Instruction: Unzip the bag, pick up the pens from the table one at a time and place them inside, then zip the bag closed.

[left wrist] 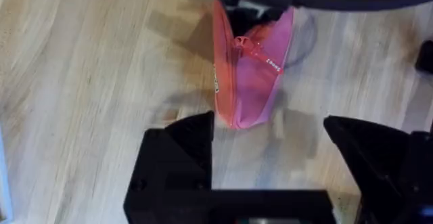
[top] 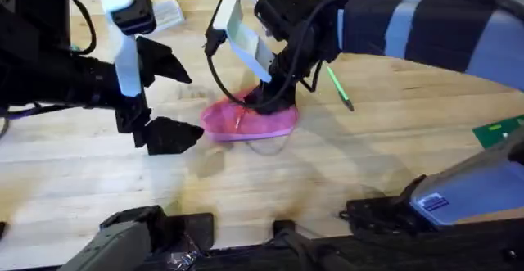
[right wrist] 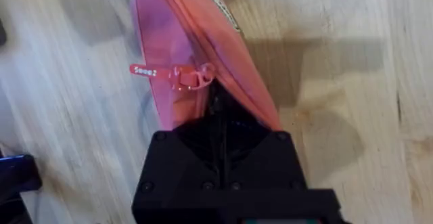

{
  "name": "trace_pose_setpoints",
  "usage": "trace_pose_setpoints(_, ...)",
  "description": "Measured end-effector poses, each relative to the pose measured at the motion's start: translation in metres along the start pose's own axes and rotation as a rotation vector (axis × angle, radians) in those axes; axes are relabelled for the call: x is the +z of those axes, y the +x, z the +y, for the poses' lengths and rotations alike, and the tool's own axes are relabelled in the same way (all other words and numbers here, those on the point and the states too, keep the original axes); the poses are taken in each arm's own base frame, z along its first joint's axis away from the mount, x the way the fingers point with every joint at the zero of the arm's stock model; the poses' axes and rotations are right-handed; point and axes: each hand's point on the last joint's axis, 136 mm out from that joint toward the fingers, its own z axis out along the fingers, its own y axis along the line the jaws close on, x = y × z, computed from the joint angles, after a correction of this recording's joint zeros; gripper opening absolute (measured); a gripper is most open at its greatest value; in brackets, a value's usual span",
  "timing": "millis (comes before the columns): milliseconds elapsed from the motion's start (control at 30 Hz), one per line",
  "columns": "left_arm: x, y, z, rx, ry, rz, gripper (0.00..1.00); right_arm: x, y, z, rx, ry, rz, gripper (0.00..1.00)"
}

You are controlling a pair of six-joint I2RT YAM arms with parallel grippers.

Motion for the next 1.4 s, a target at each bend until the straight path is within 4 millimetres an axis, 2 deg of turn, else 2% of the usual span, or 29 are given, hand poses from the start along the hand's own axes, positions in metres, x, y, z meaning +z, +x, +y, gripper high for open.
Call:
trace_pose_setpoints(100,0.000,0.000,0.000,0.000,0.000,0.000,0.994,0.000,0.000,0.000,0.000,0.000,0.000,0.047)
trace_pose_setpoints(167,0.000,0.000,0.000,0.000,0.000,0.000,0.993,0.000,0.000,0.000,0.001,0.000,0.001,0.128)
trace_pose_setpoints(200,0.000,0.000,0.000,0.000,0.000,0.000,0.993,0.000,0.001,0.000,0.003,-0.001,0.003,0.242)
trace_pose_setpoints(367,0.000,0.000,0.000,0.000,0.000,0.000,0.993,0.000,0.002,0.001,0.001,-0.003,0.006,0.938)
trace_pose_setpoints(400,0.000,0.000,0.000,0.000,0.000,0.000,0.993,0.000,0.002,0.001,-0.001,-0.004,0.007,0.981)
trace_pose_setpoints(867,0.000,0.000,0.000,0.000,0.000,0.000,0.993,0.000,0.002,0.001,0.000,-0.005,0.008,0.996)
trace_pose_setpoints(1000,0.000,0.000,0.000,0.000,0.000,0.000,0.993,-0.006,0.000,0.002,0.002,0.003,-0.003,0.996)
trace_pose_setpoints(1133,0.000,0.000,0.000,0.000,0.000,0.000,0.993,-0.031,-0.010,0.006,-0.016,0.040,-0.056,0.996)
trace_pose_setpoints(1300,0.000,0.000,0.000,0.000,0.000,0.000,0.993,-0.073,-0.017,0.018,-0.042,0.094,-0.133,0.996)
trace_pose_setpoints(1400,0.000,0.000,0.000,0.000,0.000,0.000,0.993,-0.098,-0.018,0.016,-0.018,0.150,-0.177,0.997)
